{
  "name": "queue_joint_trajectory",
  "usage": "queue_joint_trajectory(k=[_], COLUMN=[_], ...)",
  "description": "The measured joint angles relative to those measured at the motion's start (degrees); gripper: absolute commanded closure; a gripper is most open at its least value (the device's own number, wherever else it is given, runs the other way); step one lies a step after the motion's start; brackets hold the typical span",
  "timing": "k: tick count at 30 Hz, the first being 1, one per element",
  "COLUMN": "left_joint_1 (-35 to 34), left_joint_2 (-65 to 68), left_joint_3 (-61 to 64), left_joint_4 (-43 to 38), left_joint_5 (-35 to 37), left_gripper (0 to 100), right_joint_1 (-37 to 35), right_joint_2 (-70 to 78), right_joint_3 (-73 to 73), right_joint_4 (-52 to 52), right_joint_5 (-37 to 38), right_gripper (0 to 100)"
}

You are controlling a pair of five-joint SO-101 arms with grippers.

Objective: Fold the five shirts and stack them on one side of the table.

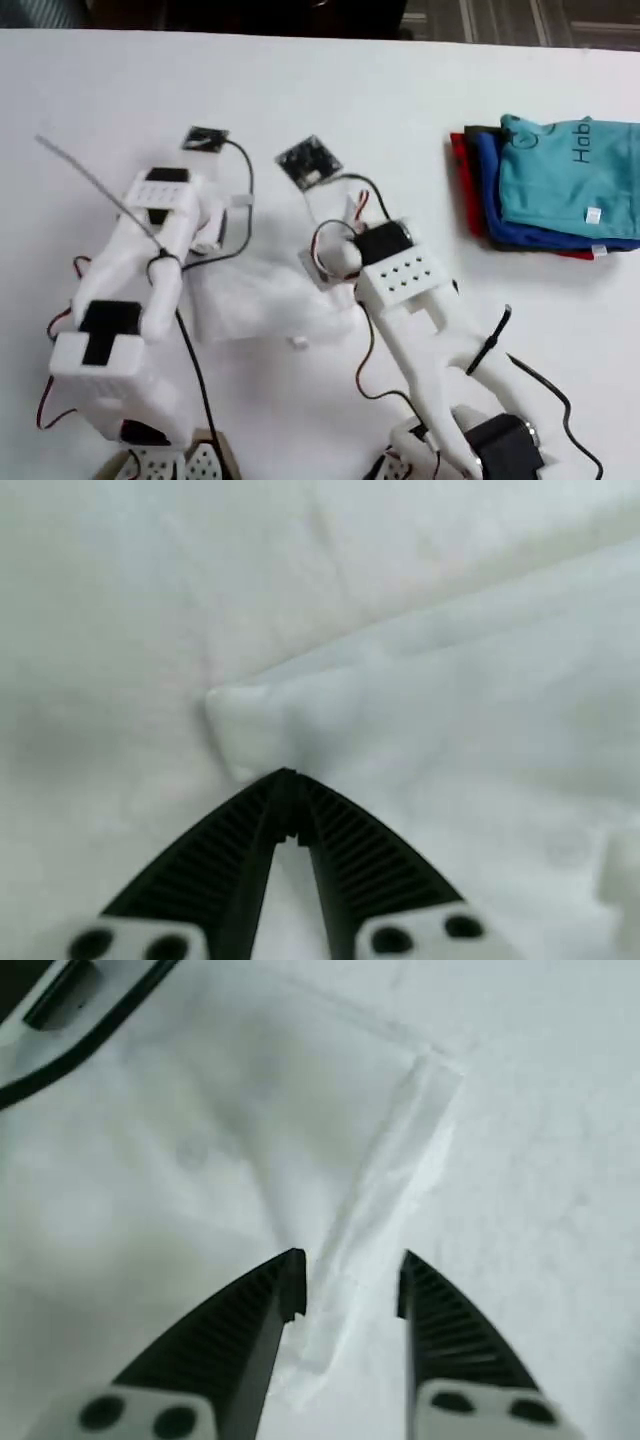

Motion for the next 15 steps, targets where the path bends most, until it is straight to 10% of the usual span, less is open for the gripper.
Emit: queue_joint_trajectory(k=[15], left_joint_1=[-6.42], left_joint_2=[-25.32], left_joint_3=[0.0], left_joint_4=[13.54], left_joint_5=[-2.64], left_gripper=[97], right_joint_1=[0.09], right_joint_2=[30.33], right_joint_3=[-19.43], right_joint_4=[2.73], right_joint_5=[-10.99], right_gripper=[74.8])
